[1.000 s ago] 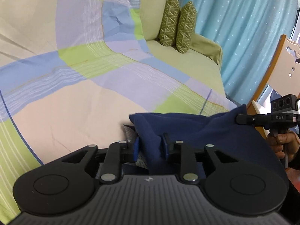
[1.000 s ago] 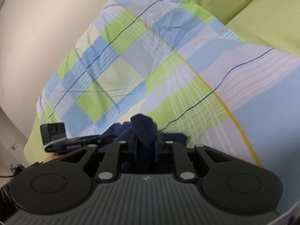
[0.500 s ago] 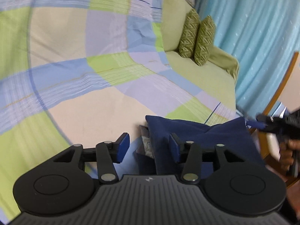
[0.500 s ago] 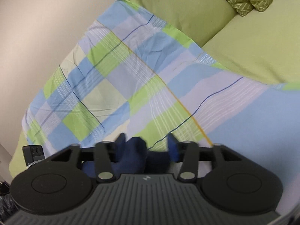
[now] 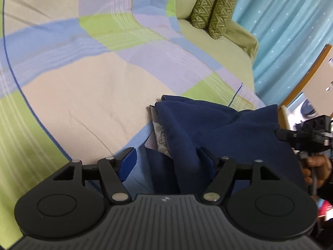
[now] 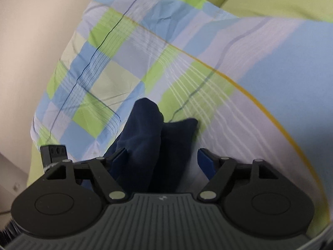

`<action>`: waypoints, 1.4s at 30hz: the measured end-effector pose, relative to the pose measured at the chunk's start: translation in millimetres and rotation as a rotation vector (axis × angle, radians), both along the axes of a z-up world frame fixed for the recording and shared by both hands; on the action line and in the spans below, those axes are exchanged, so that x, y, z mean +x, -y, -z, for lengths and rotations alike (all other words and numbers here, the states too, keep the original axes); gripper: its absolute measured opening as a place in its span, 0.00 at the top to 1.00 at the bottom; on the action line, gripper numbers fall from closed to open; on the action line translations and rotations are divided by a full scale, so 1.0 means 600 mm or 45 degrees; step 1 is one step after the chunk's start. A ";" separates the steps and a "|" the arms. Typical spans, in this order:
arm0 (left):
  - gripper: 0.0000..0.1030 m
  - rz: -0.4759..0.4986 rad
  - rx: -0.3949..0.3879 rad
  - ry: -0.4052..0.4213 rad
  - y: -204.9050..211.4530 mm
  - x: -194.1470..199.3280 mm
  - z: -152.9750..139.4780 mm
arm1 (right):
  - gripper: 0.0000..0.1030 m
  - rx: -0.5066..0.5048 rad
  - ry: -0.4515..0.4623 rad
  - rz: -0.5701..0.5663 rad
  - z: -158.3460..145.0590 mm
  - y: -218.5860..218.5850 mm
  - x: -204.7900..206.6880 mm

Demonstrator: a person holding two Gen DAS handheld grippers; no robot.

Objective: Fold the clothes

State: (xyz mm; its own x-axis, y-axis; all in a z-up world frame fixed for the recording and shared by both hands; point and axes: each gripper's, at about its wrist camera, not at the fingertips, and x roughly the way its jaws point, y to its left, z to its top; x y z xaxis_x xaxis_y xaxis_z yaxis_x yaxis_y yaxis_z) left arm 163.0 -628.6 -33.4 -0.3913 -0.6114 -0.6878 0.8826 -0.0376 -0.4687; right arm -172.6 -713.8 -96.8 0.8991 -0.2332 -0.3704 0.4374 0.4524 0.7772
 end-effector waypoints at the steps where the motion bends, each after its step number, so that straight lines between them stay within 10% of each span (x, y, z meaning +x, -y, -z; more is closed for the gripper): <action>1: 0.35 0.002 0.000 -0.022 0.002 0.003 0.003 | 0.31 -0.003 -0.002 -0.014 0.000 0.006 0.009; 3: 0.39 0.010 -0.008 -0.082 0.007 0.006 0.011 | 0.35 0.017 -0.001 -0.033 0.002 0.017 0.024; 7: 0.65 -0.013 -0.053 -0.149 0.000 -0.003 0.013 | 0.79 0.061 0.002 -0.046 0.003 0.024 0.033; 10: 0.75 -0.078 -0.158 -0.112 -0.036 -0.018 -0.005 | 0.82 -0.040 -0.033 -0.058 -0.024 0.005 0.036; 14: 0.79 -0.234 -0.460 -0.087 -0.163 -0.036 -0.069 | 0.83 -0.243 -0.042 -0.130 -0.094 -0.037 0.043; 20: 0.82 -0.499 -0.613 0.079 -0.334 -0.078 -0.143 | 0.83 -0.435 0.080 -0.413 -0.200 -0.075 0.085; 30: 0.80 -0.771 -0.261 0.036 -0.219 0.051 -0.026 | 0.80 -0.245 -0.033 -0.619 -0.121 0.078 0.301; 35: 0.63 -0.785 -0.319 -0.029 -0.230 0.075 0.018 | 0.61 -0.169 -0.034 -0.566 -0.044 0.141 0.332; 42: 0.69 -0.818 -0.401 0.015 -0.249 0.081 -0.047 | 0.59 -0.166 0.092 -0.277 -0.077 0.156 0.274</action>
